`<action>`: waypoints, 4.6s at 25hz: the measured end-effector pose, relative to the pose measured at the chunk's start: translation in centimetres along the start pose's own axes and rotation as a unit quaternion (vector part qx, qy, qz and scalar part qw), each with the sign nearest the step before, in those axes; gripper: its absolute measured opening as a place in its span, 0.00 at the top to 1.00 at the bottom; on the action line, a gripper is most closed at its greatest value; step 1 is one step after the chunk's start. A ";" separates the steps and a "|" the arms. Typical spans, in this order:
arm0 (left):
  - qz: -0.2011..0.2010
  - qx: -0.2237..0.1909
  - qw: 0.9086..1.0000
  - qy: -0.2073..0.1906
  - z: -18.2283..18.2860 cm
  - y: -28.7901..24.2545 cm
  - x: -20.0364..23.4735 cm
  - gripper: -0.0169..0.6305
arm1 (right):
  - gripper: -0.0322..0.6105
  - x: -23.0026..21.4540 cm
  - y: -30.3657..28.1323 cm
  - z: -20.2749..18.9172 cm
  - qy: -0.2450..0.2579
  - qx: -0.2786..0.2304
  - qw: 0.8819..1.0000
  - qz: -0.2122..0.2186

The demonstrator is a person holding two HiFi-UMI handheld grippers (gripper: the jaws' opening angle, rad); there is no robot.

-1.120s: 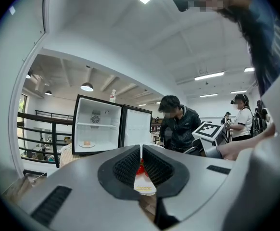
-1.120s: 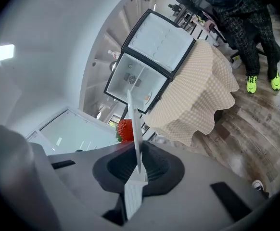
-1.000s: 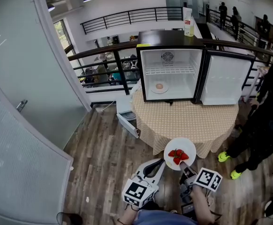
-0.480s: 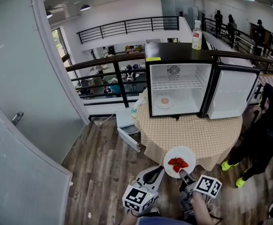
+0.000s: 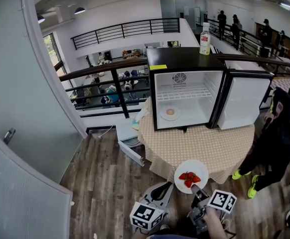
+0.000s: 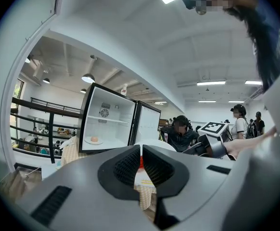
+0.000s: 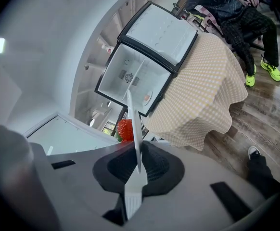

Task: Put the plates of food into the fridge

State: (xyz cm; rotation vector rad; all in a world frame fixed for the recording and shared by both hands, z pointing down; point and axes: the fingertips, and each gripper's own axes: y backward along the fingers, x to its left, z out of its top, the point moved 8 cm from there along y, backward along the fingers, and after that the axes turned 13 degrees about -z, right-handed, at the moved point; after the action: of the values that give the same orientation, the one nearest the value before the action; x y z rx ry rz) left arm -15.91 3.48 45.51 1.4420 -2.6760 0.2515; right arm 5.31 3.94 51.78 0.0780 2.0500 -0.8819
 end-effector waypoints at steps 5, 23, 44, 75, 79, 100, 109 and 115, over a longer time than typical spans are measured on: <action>0.005 0.007 1.000 0.013 -0.4 -1.0 1.5 0.95 | 0.90 0.3 -1.7 1.7 -0.006 0.003 1.000 0.005; 0.069 0.008 0.997 0.018 3.3 -15.1 10.5 0.95 | 0.90 1.6 -11.7 18.8 0.005 0.032 0.999 0.033; 0.067 0.027 0.997 0.003 5.0 -23.8 14.0 0.95 | 0.90 4.0 -17.0 29.8 0.004 0.019 0.997 0.078; -0.020 0.014 0.999 -0.020 8.6 -25.7 24.9 0.95 | 0.90 12.8 -28.7 38.7 -0.061 -0.093 0.991 0.070; -0.023 0.014 0.999 -0.019 8.5 -25.9 25.3 0.95 | 0.90 13.0 -29.4 39.1 -0.061 -0.098 0.991 0.069; -0.014 0.015 1.000 -0.012 8.6 -26.1 26.1 0.95 | 0.69 14.2 -29.0 39.6 -0.003 -0.073 0.994 0.080; -0.012 0.015 1.000 -0.010 8.5 -26.1 26.1 0.95 | 0.69 12.3 -29.2 38.6 -0.014 -0.055 0.996 0.071; -0.004 0.012 1.000 -0.009 8.5 -25.6 26.2 0.95 | 0.69 11.6 -29.1 37.9 -0.031 -0.047 0.995 0.077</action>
State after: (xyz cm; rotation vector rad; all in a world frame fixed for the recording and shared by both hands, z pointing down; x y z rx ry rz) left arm -8.97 -33.40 43.84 1.4677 -2.6912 0.2732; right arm 14.21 -44.07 45.57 0.1534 1.9952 -0.6839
